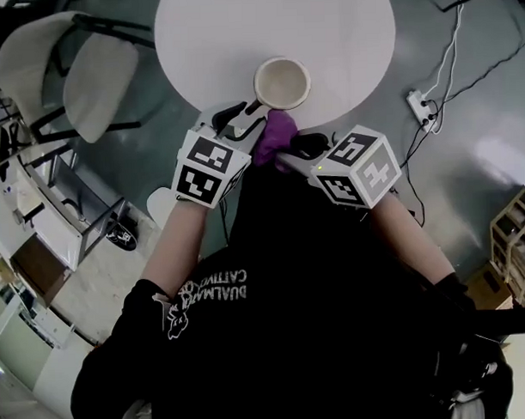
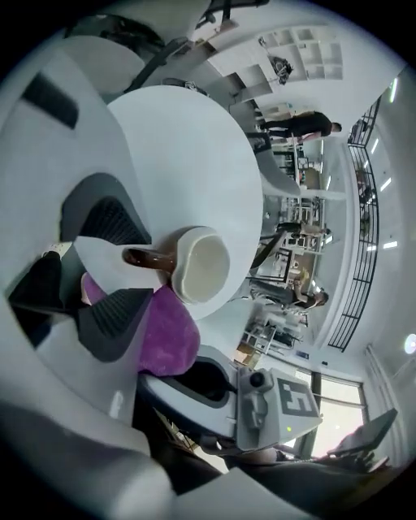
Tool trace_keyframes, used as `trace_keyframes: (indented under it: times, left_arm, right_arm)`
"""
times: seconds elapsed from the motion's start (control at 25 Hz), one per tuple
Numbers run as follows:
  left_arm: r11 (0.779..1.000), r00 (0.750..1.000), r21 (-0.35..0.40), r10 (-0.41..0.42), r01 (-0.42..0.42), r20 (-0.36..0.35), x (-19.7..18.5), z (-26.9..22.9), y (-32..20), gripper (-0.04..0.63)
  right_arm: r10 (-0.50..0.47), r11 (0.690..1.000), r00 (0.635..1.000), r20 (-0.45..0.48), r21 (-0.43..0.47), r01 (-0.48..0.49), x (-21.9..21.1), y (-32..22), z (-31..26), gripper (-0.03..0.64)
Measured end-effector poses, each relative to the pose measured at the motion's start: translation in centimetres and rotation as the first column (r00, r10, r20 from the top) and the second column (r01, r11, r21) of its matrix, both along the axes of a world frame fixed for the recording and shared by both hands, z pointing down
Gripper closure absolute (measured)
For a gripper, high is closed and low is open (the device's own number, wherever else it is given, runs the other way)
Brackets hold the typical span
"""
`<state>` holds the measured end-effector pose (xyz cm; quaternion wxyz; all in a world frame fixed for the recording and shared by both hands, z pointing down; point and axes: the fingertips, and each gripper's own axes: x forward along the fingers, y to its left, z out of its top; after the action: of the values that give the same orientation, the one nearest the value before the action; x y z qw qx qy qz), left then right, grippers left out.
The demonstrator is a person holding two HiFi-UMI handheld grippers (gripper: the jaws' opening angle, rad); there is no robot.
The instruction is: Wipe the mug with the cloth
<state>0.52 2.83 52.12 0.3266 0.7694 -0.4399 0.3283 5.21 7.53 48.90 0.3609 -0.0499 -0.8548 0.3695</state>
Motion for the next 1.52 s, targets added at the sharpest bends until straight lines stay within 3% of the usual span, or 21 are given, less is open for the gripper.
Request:
trace_keyframes:
  times: [0.4,0.68,1.0,1.52]
  left_arm:
    - [0.991,0.992,-0.054,0.124,-0.124,-0.018,0.3,0.5,-0.7,0.5]
    - [0.973,0.975,-0.062,0.224,-0.223,-0.001,0.5,0.8,-0.7,0.52]
    - [0.939,0.944,-0.098,0.33,-0.33,-0.018,0.7,0.7,-0.3,0.525]
    - [0.889,0.9,-0.153,0.436,-0.432,-0.006,1.1,0.7,0.1,0.526]
  right_arm:
    - [0.091,0.987,0.985,-0.149,0.142,-0.07,-1.6,-1.5,0.4,0.531]
    - [0.188,0.972,0.96,-0.208,0.181,-0.151,-1.9,-2.0,1.0,0.531]
    - [0.364,0.931,0.904,-0.225,0.102,-0.349,-0.8,-3.7,0.7,0.531]
    - [0.453,0.885,0.841,-0.297,0.034,-0.465,2.4,-5.0,1.7,0.526]
